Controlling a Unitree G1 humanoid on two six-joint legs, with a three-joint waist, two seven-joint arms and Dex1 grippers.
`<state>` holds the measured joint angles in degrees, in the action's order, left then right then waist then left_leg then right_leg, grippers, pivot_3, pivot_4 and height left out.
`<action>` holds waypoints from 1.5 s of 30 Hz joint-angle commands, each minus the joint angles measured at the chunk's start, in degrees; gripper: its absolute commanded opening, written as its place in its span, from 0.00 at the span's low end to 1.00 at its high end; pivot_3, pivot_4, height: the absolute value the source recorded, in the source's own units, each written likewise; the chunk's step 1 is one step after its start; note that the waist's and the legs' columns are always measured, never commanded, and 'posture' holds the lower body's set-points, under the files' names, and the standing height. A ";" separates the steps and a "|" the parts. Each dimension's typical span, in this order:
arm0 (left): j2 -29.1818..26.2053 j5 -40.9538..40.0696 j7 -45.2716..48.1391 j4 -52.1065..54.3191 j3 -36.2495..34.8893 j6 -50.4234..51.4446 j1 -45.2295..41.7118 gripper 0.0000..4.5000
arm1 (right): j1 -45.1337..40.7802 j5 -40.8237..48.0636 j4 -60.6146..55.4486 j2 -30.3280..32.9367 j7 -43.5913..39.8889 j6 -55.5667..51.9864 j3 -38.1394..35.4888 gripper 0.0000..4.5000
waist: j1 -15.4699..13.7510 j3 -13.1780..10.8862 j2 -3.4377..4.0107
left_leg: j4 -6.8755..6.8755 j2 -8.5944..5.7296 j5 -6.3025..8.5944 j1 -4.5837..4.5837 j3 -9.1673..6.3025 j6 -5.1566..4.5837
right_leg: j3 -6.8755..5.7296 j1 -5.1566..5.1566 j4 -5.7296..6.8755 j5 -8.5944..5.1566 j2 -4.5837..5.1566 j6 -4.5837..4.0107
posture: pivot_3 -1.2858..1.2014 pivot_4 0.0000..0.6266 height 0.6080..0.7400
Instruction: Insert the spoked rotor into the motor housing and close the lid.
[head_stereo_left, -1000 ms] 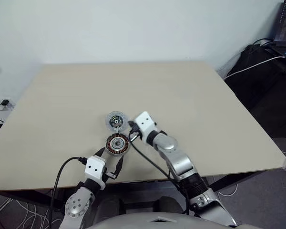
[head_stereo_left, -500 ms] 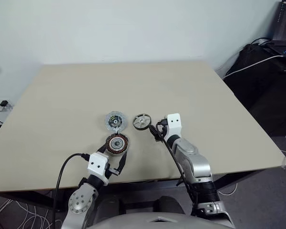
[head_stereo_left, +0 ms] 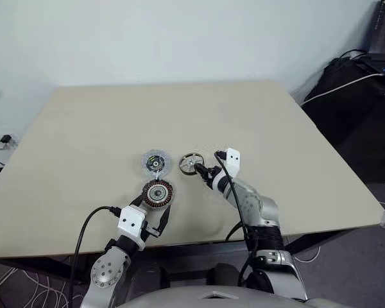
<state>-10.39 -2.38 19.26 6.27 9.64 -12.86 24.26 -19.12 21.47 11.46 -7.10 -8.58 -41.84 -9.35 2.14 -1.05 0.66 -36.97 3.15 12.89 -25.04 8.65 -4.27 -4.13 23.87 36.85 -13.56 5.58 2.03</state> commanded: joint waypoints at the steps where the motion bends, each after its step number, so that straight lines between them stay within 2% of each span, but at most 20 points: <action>1: -0.06 0.05 -0.12 1.34 0.13 -0.81 -0.06 1.00 | -1.27 1.78 0.78 -1.80 -1.03 -0.14 0.91 0.76 | 0.03 0.00 0.00 | -0.01 -0.01 0.00 0.00 0.01 0.00 | 0.00 0.00 0.00 0.00 0.00 0.00 | 0.52 0.00 1.00; 8: -0.03 0.03 -0.53 1.81 0.05 -0.66 0.00 1.00 | -2.64 3.43 4.39 -2.37 -1.16 0.85 -0.22 0.76 | 0.09 0.00 0.01 | 0.00 0.00 0.00 0.02 -0.01 0.00 | 0.00 0.00 0.02 0.00 0.00 0.00 | 0.52 0.00 1.00; 11: -0.10 0.00 -0.58 1.99 -0.04 -0.55 -0.01 1.00 | -3.22 4.81 6.15 -2.71 -0.99 1.44 -2.02 0.63 | 0.10 0.00 0.01 | 0.00 0.00 0.00 0.02 0.00 0.00 | 0.00 0.00 0.02 0.00 -0.01 0.00 | 0.52 0.00 1.00; 18: -0.16 -0.01 -0.54 2.18 0.00 -0.37 -0.03 1.00 | -2.68 5.74 6.76 -2.50 -0.88 1.78 -3.06 0.11 | 0.10 0.00 0.01 | 0.00 0.00 0.00 0.01 0.01 0.00 | 0.00 0.00 0.01 0.01 -0.01 0.01 | 0.52 0.00 1.00; 19: -0.13 0.01 -0.55 2.18 0.04 -0.30 -0.09 1.00 | -2.61 5.79 6.76 -2.41 -0.84 1.80 -3.07 0.08 | 0.10 0.01 0.01 | 0.00 0.00 0.00 0.01 0.01 0.00 | 0.00 -0.01 0.02 0.01 -0.01 0.01 | 0.52 0.00 1.00; 25: 0.03 -0.03 -0.58 2.18 0.19 -0.07 -0.17 1.00 | -1.15 7.40 3.73 -2.27 -0.81 0.08 -3.65 0.08 | 0.02 0.01 0.02 | 0.00 0.00 0.00 0.01 0.00 0.00 | 0.00 0.00 0.02 0.01 0.02 0.01 | 0.52 0.00 1.00; 31: 0.31 0.08 -0.93 2.42 0.31 0.09 0.09 1.00 | 3.27 13.39 -6.76 -0.87 -3.33 -7.58 -2.96 0.08 | 0.02 0.00 0.04 | 0.01 0.00 0.00 -0.04 0.00 0.00 | 0.01 0.03 -0.03 0.00 0.04 0.00 | 0.52 0.00 1.00; 36: 0.41 0.03 -0.93 2.20 0.34 -0.06 0.37 1.00 | 7.86 18.70 -15.25 1.60 -5.67 -16.05 -0.34 0.08 | 0.14 -0.01 0.05 | 0.02 0.04 0.01 -0.05 -0.03 0.00 | 0.01 0.05 -0.03 0.00 0.12 0.00 | 0.52 0.00 1.00; 39: 0.19 -0.20 -0.57 1.47 0.13 -0.52 0.37 1.00 | 10.28 20.86 -19.61 3.81 -8.78 -20.92 4.33 0.08 | 0.16 -0.02 0.06 | 0.01 0.10 0.01 -0.03 -0.03 0.00 | 0.03 0.06 -0.02 -0.01 0.09 0.01 | 0.52 0.00 1.00; 45: -0.16 -0.35 -0.10 -0.98 -0.37 -2.36 0.50 1.00 | 10.16 21.39 -20.24 3.83 -10.11 -23.57 9.30 0.08 | -0.05 -0.02 0.04 | 0.01 0.12 0.01 -0.02 -0.04 0.00 | 0.02 0.05 -0.03 -0.05 0.09 0.08 | 0.52 0.00 1.00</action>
<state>-10.38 -2.41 18.89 4.88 9.59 -13.39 25.03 -7.66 41.09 -7.20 -2.66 -17.63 -65.03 -0.48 2.09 -1.07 0.70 -36.96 3.27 12.89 -25.07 8.61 -4.27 -4.12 23.92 36.82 -13.61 5.68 2.12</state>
